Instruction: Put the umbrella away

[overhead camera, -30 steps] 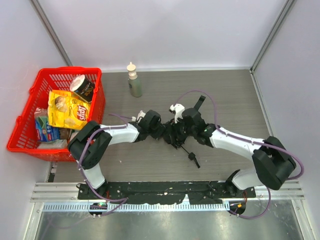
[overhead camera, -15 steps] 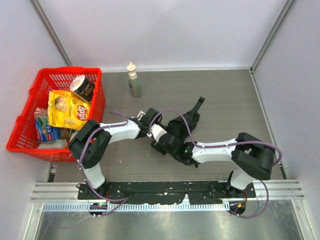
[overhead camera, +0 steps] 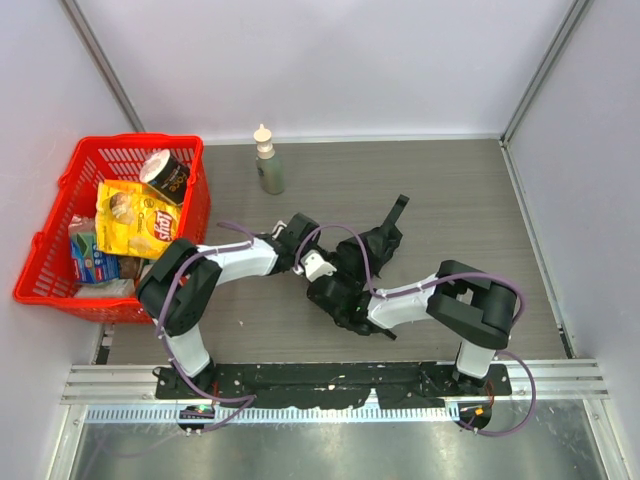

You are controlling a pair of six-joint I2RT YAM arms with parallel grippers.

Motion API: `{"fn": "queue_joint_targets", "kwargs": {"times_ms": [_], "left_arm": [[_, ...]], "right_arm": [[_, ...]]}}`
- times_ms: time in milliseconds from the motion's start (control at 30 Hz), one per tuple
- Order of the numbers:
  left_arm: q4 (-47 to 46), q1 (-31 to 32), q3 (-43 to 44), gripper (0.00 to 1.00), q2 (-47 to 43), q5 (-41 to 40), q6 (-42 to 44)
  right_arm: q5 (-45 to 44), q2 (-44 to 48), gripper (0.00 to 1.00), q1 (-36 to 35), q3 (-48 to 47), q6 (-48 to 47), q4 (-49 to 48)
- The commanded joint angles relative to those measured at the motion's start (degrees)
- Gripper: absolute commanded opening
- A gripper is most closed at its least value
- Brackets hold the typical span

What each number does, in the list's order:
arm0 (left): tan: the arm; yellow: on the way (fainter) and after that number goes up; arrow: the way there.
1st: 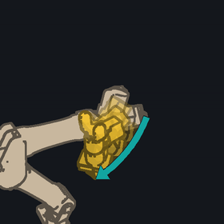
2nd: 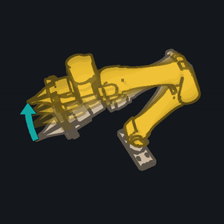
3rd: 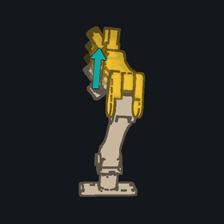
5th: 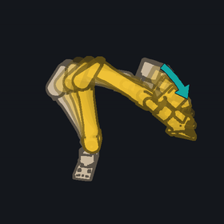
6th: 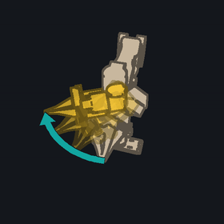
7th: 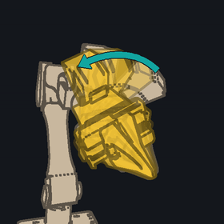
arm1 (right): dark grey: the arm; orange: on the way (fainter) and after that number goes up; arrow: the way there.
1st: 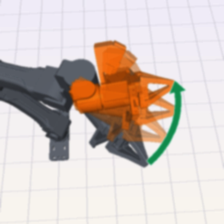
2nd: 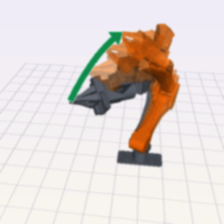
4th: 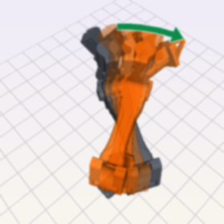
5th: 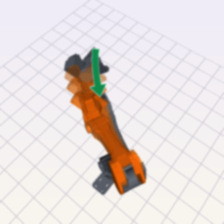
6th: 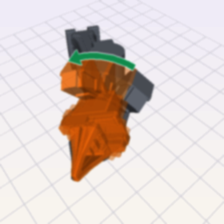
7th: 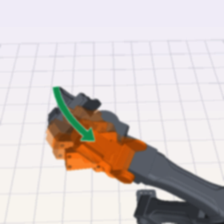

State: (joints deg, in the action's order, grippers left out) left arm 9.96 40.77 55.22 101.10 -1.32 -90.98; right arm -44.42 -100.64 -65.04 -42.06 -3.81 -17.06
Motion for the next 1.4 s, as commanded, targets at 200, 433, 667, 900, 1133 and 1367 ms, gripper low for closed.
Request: {"fn": "queue_joint_targets", "kwargs": {"times_ms": [200,433,667,900,1133,1367], "left_arm": [[2.3,-0.8,-2.5,0.0,-1.3,-0.6,1.4],[-6.3,-2.3,-6.3,0.64,-5.8,-3.7,7.3],[-13.2,-5.8,-9.9,1.0,-10.0,-1.9,13.4],[-25.8,-6.5,-13.8,1.0,-7.2,7.6,11.5],[-31.1,-5.1,-14.9,1.0,-5.1,8.4,10.3],[-28.4,-4.5,-12.6,0.96,1.1,6.5,8.0]], "right_arm": [[8.6,-4.3,0.01,2.5,3.8,12.5,-0.5],[30.1,-0.9,0.01,9.1,9.9,15.3,-9.3],[48.3,0.0,0.01,18.1,15.7,21.9,-19.4],[66.7,-5.4,0.01,26.3,18.9,32.8,-37.8],[73.9,-13.4,0.01,30.8,19.3,43.2,-49.9],[78.5,-14.9,0.01,32.0,17.1,47.9,-52.7]]}}
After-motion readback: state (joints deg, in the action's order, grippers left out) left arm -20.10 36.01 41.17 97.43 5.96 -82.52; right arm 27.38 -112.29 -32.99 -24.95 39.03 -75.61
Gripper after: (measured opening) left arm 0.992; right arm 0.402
